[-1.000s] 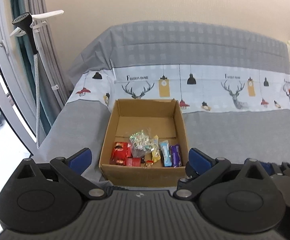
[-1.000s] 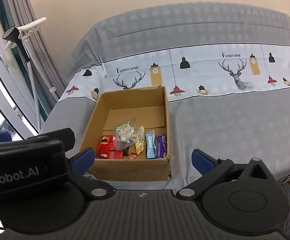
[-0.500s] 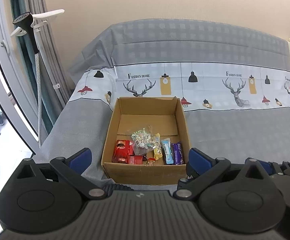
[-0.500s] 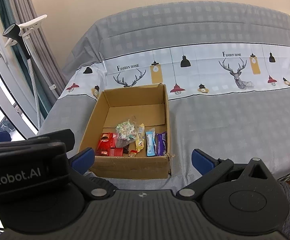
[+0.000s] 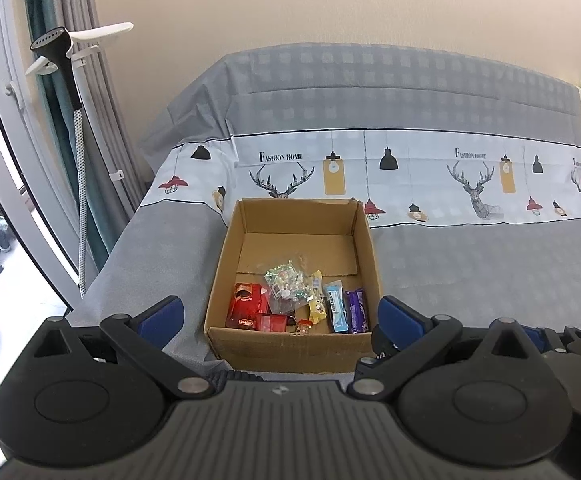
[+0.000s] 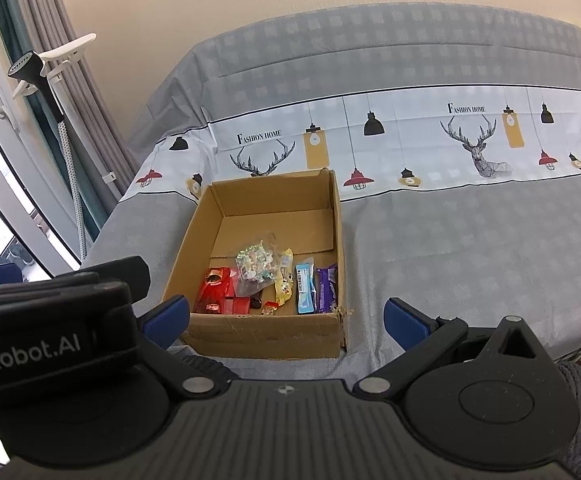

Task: Organize snacks

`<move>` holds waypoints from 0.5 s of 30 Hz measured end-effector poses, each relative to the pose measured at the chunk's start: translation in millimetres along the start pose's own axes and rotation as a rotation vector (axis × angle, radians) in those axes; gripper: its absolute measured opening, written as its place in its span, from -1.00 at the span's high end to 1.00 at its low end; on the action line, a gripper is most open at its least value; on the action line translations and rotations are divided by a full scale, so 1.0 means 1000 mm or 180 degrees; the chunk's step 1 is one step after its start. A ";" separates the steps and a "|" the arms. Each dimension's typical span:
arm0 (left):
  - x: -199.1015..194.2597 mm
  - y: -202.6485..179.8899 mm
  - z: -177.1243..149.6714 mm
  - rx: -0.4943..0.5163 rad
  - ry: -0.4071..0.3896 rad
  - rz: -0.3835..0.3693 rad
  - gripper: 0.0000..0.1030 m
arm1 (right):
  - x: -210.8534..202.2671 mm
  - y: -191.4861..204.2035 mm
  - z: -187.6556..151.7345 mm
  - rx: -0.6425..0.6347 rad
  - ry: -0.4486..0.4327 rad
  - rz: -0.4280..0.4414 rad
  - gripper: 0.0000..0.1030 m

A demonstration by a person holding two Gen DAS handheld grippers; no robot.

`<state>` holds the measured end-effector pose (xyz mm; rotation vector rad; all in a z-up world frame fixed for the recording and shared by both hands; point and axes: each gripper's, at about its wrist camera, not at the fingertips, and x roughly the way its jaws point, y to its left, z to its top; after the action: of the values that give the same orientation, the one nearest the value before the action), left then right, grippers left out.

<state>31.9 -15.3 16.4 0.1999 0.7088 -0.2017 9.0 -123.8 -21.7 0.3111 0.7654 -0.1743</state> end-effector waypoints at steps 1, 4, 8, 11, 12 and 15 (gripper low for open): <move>0.000 0.000 0.000 0.0003 0.0011 0.0006 -1.00 | 0.000 0.000 0.000 0.0004 0.0009 0.0006 -0.99; 0.000 -0.001 0.000 0.0009 0.0023 0.0023 -1.00 | 0.001 -0.001 -0.001 0.0009 0.0029 0.0004 -0.99; 0.000 -0.001 0.000 0.0011 0.0026 0.0028 -1.00 | 0.002 -0.001 -0.001 0.0009 0.0033 -0.0001 -0.99; 0.000 -0.001 -0.001 0.0003 0.0023 0.0026 -1.00 | 0.002 0.001 -0.001 0.0013 0.0030 -0.0011 -0.99; 0.000 -0.001 -0.001 0.0006 0.0029 0.0028 -1.00 | 0.002 0.001 -0.001 0.0016 0.0032 -0.0012 -0.99; 0.000 -0.001 -0.001 0.0010 0.0038 0.0040 -1.00 | 0.002 0.002 -0.002 0.0011 0.0037 -0.0013 -0.99</move>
<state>30.8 -15.8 15.5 0.2088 0.7188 -0.1899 9.8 -121.4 -24.1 0.3140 0.7772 -0.1780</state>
